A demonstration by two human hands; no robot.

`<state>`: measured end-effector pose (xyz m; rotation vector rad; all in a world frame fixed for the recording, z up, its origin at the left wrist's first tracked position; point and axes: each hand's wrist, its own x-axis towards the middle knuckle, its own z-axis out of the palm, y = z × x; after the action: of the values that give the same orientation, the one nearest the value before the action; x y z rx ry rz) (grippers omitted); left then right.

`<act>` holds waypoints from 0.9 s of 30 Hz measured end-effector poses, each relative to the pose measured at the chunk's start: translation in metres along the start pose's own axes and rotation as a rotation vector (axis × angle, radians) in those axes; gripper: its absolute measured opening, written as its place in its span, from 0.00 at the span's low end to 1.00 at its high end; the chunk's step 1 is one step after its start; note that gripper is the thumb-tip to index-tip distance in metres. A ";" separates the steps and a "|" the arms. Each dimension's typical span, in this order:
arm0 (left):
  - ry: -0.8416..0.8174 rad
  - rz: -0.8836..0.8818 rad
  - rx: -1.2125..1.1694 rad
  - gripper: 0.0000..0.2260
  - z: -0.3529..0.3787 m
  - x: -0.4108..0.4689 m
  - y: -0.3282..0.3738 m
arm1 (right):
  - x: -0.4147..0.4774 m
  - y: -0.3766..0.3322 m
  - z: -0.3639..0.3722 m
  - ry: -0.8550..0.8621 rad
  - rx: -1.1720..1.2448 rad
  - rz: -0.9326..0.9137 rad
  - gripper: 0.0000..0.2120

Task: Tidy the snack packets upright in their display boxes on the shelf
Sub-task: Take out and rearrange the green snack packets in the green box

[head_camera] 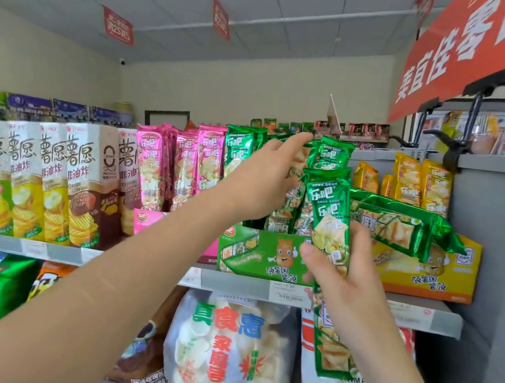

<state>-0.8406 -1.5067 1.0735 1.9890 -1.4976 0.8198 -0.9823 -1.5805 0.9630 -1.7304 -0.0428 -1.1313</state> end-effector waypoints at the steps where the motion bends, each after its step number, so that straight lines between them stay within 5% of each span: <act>1: 0.000 0.006 0.025 0.33 0.001 -0.001 0.000 | -0.001 0.001 0.000 0.002 0.024 -0.008 0.14; 7: 0.101 -0.035 0.086 0.32 0.003 -0.027 0.010 | -0.009 0.000 0.000 0.073 0.135 -0.012 0.21; 10: 0.281 -0.112 -0.362 0.17 -0.001 -0.057 0.026 | -0.014 0.000 -0.001 -0.023 0.166 0.042 0.18; 13: 0.207 -0.184 -0.850 0.16 -0.006 -0.080 0.046 | -0.022 -0.001 0.001 -0.116 0.063 0.033 0.19; 16: 0.270 -0.121 -0.727 0.09 -0.002 -0.089 0.050 | -0.032 0.001 0.002 -0.220 -0.036 0.044 0.27; 21: 0.650 -0.353 -0.838 0.04 -0.009 -0.105 0.027 | -0.051 0.000 -0.029 -0.596 0.044 0.230 0.26; 27: 0.659 -0.498 -1.008 0.12 0.000 -0.141 0.005 | -0.048 -0.004 -0.057 -0.121 0.199 0.132 0.28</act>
<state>-0.8747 -1.4155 0.9717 1.0726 -0.7151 0.3160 -1.0485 -1.6000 0.9348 -1.5979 -0.1107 -0.8944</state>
